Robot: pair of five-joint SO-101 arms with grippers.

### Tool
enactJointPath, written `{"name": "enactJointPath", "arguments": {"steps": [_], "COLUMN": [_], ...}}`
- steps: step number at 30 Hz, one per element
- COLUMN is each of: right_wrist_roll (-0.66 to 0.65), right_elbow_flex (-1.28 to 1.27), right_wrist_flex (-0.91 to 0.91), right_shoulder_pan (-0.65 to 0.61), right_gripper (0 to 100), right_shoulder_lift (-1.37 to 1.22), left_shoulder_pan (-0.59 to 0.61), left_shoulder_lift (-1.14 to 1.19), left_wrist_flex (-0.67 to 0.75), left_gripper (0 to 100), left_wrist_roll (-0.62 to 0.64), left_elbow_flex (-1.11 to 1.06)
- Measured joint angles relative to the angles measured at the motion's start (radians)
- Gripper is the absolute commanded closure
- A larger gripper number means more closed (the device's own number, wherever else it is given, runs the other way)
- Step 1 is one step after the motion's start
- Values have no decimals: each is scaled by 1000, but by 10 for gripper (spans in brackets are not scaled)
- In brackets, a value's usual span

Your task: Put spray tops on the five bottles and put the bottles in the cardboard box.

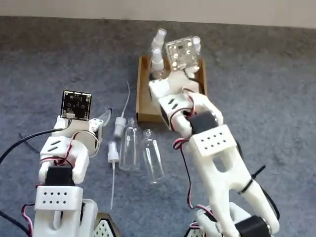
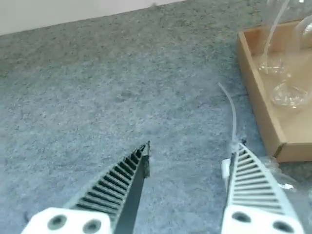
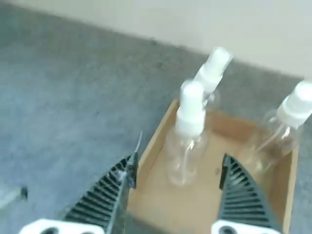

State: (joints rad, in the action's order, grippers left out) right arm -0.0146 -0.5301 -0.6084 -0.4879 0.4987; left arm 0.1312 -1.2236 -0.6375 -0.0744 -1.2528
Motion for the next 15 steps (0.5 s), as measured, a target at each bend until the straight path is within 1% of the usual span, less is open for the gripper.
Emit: {"name": "enactJointPath", "arguments": {"steps": [3,7,11,15], "right_wrist_roll": [0,0,0,0], "right_elbow_flex": [0,0,0,-28], "right_wrist_flex": [-153,-321,-422,-428], "right_shoulder_pan": [-63,-175,-245,-247], "right_gripper": [789,789,789,789], "right_shoulder_lift": [11,11,-31,-110], "left_shoulder_pan": [100,258,405,508], "left_shoulder_lift": [0,64,273,566], "left_wrist_flex": [0,0,-3,-80], "left_gripper": [755,755,755,755], "left_wrist_roll": [-6,-83,-135,-176], "left_elbow_flex": [0,64,244,476]}}
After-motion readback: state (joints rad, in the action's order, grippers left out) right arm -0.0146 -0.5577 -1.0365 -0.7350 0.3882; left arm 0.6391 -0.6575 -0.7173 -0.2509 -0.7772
